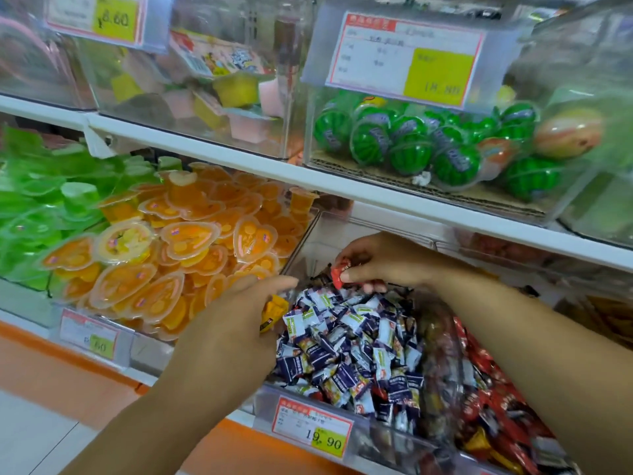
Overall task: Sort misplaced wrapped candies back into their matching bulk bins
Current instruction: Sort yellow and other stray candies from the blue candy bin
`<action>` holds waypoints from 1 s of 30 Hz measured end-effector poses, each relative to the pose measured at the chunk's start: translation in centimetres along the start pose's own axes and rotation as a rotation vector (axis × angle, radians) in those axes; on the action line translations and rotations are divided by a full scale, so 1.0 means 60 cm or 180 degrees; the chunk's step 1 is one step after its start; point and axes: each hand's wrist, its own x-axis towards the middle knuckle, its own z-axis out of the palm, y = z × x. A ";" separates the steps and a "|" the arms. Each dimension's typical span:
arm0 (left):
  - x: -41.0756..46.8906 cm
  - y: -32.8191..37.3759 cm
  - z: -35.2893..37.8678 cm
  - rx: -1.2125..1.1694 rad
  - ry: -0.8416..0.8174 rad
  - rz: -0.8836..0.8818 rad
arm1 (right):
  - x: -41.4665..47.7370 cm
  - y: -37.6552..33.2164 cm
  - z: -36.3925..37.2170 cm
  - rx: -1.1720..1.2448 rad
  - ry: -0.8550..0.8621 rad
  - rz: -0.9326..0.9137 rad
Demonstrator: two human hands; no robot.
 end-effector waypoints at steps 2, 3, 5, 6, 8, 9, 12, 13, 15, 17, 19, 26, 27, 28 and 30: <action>-0.002 0.000 0.001 -0.0011 0.0027 0.0056 | -0.040 0.008 -0.010 0.0115 0.0262 0.0052; -0.002 -0.001 0.001 -0.0044 0.0051 0.0091 | -0.059 0.015 -0.016 0.0073 0.0503 0.0058; -0.004 -0.004 0.001 -0.0014 0.0133 0.0173 | -0.098 0.036 -0.032 -0.0064 0.1068 -0.0018; -0.006 -0.004 0.002 0.0019 0.0156 0.0200 | -0.116 0.050 -0.042 -0.0118 0.1355 -0.0010; -0.009 -0.002 0.002 0.0088 0.0161 0.0217 | -0.147 0.079 -0.066 -0.0336 0.1753 0.0243; -0.010 0.000 0.002 0.0113 0.0142 0.0215 | -0.163 0.092 -0.079 -0.0518 0.1824 0.0453; -0.011 0.002 -0.001 0.0172 0.0111 0.0173 | -0.199 0.123 -0.101 -0.0672 0.1719 0.0806; -0.011 0.002 -0.002 0.0148 0.0096 0.0139 | -0.204 0.125 -0.100 -0.0630 0.1671 0.0794; -0.011 0.002 -0.003 0.0117 0.0092 0.0100 | -0.203 0.119 -0.089 -0.0528 0.1779 0.0688; -0.013 0.005 -0.004 0.0134 0.0115 0.0065 | -0.180 0.099 -0.079 -0.0580 0.1802 0.0462; -0.012 0.008 -0.002 0.0175 0.0138 0.0059 | -0.144 0.065 -0.071 -0.0892 0.1317 0.0284; -0.003 0.011 -0.002 0.0213 0.0105 0.0008 | 0.041 0.062 -0.043 -0.2241 -0.0427 0.0543; -0.002 0.011 -0.003 0.0235 0.0085 0.0012 | 0.061 0.074 -0.038 -0.2395 -0.0519 0.0682; 0.000 0.011 -0.004 0.0264 0.0063 0.0024 | 0.075 0.084 -0.031 -0.2453 -0.0591 0.0844; 0.001 0.011 -0.006 0.0301 0.0033 0.0018 | 0.094 0.098 -0.017 -0.2436 -0.0803 0.1030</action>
